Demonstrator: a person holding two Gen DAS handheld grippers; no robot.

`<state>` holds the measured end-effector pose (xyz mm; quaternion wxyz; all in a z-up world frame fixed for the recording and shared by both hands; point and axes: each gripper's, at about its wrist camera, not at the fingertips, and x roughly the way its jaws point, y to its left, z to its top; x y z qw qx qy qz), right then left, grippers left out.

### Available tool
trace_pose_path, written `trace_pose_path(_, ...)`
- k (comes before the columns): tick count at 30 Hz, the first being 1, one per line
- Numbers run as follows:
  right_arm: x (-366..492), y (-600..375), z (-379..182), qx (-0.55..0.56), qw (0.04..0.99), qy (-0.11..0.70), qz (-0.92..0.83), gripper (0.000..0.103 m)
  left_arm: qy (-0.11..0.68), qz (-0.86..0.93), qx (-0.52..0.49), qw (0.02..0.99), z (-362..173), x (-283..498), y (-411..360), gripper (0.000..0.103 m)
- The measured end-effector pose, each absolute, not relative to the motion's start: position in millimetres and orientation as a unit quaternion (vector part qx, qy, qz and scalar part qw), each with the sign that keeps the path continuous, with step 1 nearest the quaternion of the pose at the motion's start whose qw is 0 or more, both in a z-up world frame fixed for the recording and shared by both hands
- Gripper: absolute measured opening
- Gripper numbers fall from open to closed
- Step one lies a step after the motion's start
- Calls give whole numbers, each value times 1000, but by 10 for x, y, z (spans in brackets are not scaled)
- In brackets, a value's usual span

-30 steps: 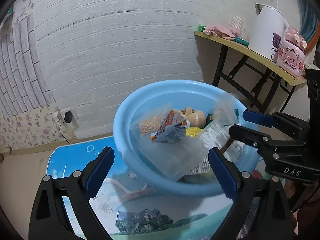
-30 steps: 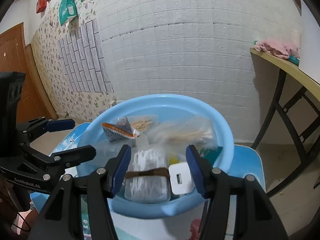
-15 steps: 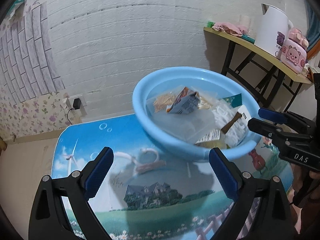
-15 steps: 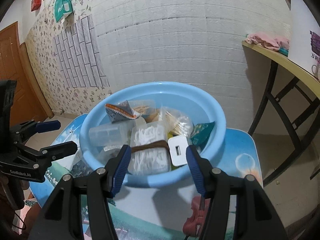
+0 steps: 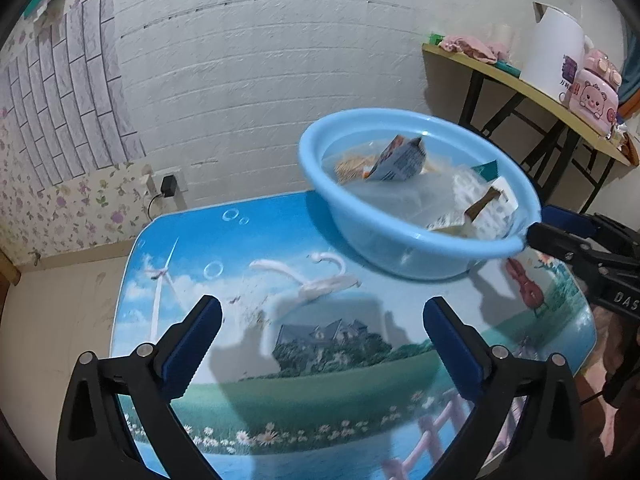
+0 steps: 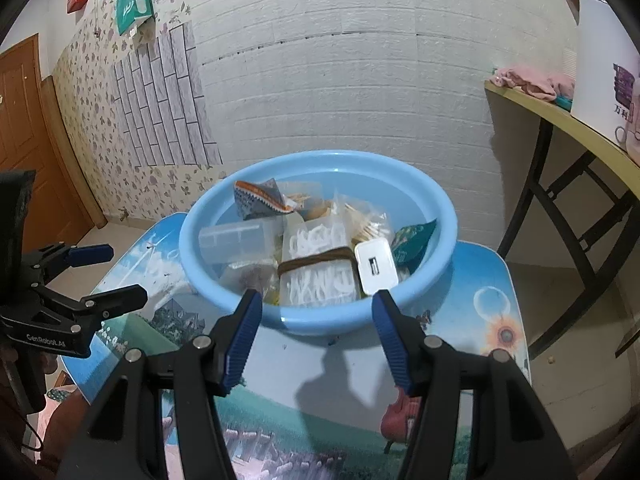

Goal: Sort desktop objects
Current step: 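Withdraw both tools and move the left tool toward the white plastic hook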

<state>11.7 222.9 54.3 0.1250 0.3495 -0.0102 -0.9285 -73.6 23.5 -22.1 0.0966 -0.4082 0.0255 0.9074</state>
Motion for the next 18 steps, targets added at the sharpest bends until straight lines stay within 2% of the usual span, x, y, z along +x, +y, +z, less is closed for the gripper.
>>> trace_pose_path(18,87,1970,193,397,145,-8,-906,57,15,892,-443,86,-661,-909,-5,101)
